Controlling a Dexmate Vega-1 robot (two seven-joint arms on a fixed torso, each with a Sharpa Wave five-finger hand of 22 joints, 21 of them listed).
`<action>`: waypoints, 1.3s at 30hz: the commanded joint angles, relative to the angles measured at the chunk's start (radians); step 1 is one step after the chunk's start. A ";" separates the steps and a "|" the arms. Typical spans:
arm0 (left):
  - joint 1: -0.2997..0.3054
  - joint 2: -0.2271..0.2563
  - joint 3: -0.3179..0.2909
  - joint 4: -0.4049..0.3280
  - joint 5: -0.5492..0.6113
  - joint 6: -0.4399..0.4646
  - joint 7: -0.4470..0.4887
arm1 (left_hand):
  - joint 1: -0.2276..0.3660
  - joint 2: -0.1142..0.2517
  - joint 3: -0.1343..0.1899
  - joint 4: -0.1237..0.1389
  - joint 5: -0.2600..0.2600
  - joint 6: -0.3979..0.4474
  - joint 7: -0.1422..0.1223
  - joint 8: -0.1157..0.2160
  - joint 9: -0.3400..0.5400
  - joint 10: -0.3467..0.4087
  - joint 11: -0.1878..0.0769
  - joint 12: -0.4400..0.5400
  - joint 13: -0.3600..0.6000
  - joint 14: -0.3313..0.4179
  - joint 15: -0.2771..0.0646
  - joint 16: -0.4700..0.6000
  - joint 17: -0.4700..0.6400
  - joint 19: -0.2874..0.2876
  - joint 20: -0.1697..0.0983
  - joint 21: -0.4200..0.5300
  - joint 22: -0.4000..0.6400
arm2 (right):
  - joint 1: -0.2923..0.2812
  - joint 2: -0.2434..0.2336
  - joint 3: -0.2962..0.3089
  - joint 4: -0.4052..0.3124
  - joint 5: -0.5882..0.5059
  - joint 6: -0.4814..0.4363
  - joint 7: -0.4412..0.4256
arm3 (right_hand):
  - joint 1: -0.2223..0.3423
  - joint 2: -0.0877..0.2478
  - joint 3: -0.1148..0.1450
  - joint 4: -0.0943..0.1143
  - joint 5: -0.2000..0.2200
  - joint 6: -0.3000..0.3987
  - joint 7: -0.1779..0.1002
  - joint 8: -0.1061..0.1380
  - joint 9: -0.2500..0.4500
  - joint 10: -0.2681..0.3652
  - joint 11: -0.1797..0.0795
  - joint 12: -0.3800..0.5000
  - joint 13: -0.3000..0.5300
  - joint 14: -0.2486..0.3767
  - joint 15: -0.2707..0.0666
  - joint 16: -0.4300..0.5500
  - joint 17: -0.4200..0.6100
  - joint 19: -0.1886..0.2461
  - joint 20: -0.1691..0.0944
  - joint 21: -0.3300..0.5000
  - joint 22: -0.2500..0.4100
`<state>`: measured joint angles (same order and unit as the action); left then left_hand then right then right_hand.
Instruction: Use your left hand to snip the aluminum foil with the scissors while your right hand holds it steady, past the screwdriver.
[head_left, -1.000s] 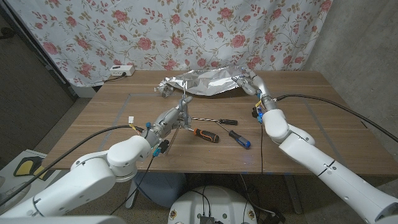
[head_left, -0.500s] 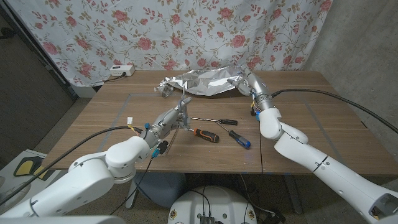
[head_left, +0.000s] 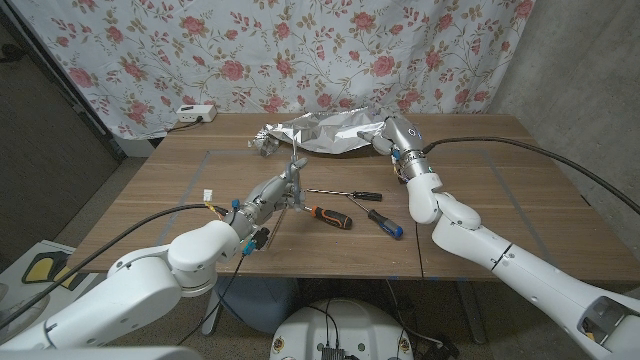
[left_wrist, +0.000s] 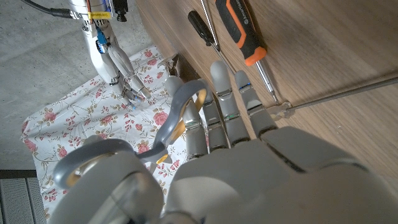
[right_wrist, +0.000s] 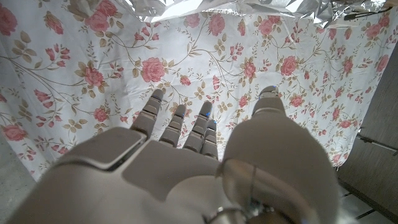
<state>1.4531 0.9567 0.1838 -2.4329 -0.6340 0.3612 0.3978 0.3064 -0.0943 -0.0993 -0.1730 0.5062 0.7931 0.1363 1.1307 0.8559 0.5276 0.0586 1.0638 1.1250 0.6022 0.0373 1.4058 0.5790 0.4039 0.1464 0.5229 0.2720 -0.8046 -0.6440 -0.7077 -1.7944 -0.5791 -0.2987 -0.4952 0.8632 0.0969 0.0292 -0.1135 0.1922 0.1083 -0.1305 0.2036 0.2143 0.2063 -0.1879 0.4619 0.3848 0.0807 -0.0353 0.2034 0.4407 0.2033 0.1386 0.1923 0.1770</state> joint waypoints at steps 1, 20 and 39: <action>0.000 -0.002 0.003 -0.005 -0.004 0.013 0.004 | -0.038 -0.053 -0.240 0.244 -0.006 0.009 0.018 -0.001 0.004 0.062 -0.050 0.398 0.041 0.014 -0.002 0.006 -0.003 0.011 -0.002 0.001 0.002 | 0.080 0.013 -0.069 0.088 -0.155 -0.026 0.028 | 0.021 0.003 0.007 -0.011 -0.003 -0.006 -0.010 0.005 0.000 -0.001 -0.008 -0.009 -0.003 0.002 -0.151 0.001 -0.004 0.009 -0.021 0.003 -0.001; -0.005 0.011 0.005 -0.014 -0.014 0.041 0.008 | -0.016 -0.047 -0.239 0.248 -0.012 0.010 0.018 -0.004 0.005 0.063 -0.050 0.408 0.066 0.016 0.000 0.015 -0.006 0.013 0.000 0.000 0.005 | 0.178 0.045 -0.167 0.264 -0.310 0.000 -0.019 | 0.037 0.003 0.015 -0.021 -0.004 -0.040 -0.019 0.001 -0.002 -0.009 -0.024 -0.043 -0.017 -0.010 -0.162 0.005 -0.022 0.017 -0.046 0.004 -0.003; 0.019 0.034 -0.016 -0.035 -0.032 0.062 0.007 | 0.003 -0.042 -0.239 0.259 -0.021 -0.002 0.015 -0.010 0.013 0.059 -0.050 0.391 0.045 0.003 0.001 0.025 -0.003 0.009 0.001 -0.003 0.008 | 0.286 0.066 -0.260 0.457 -0.387 0.048 -0.044 | 0.124 0.036 0.063 -0.042 -0.004 -0.050 -0.063 0.001 -0.008 0.047 -0.033 -0.085 -0.045 -0.014 -0.175 0.017 -0.053 0.040 -0.091 0.006 -0.002</action>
<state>1.4594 0.9806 0.1775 -2.4589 -0.6600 0.4171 0.4055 0.3197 -0.1076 -0.0911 -0.1648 0.4914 0.8018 0.1449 1.1191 0.8616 0.5310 0.0619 1.0638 1.1250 0.6128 0.0374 1.4212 0.5705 0.4074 0.1465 0.5229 0.2767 -0.5733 -0.5912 -0.9199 -1.4292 -0.9251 -0.2636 -0.5346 0.9703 0.1361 0.0832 -0.1503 0.1885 0.0709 -0.1896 0.2090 0.2043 0.2461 -0.2202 0.3849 0.3394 0.0717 -0.0371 0.2153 0.3894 0.2404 0.0549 0.1967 0.1722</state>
